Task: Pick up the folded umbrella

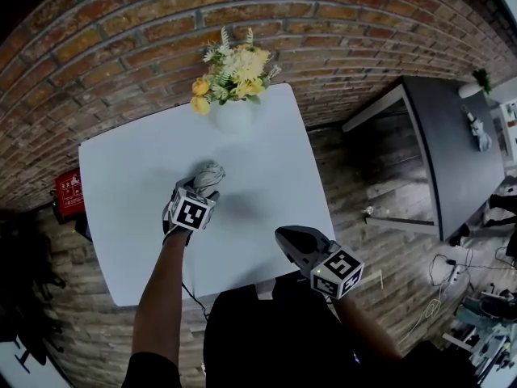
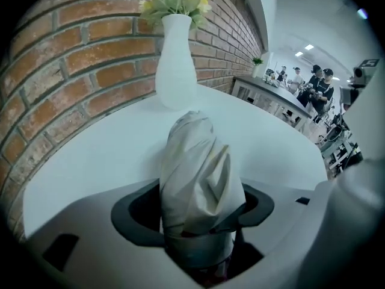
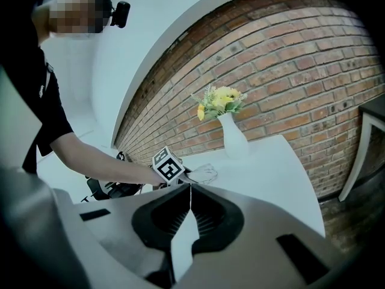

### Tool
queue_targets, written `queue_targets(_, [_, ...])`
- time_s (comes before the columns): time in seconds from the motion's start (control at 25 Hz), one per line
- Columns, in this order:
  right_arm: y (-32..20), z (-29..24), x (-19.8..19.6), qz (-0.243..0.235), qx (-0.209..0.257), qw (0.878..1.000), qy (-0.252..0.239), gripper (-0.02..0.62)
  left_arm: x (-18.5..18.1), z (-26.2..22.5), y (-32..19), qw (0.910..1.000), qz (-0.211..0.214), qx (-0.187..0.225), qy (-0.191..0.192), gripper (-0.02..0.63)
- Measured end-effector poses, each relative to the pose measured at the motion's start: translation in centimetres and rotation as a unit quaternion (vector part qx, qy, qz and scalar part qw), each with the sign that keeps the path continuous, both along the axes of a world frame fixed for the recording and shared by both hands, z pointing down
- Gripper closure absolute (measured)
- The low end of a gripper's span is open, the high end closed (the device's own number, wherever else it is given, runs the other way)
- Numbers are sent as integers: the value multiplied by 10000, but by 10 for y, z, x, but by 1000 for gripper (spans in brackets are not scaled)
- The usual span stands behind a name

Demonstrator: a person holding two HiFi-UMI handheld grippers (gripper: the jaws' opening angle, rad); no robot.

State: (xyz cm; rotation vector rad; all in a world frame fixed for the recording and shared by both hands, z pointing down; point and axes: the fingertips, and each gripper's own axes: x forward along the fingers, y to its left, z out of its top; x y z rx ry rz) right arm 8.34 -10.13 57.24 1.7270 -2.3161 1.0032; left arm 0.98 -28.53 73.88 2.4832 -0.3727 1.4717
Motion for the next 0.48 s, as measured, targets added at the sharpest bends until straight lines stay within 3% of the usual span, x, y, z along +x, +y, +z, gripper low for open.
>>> queue_targets(0.48, [-3,-5,2,-203,114,9997,-66,572,-5,-12,4,9993,-195,-252,202,360])
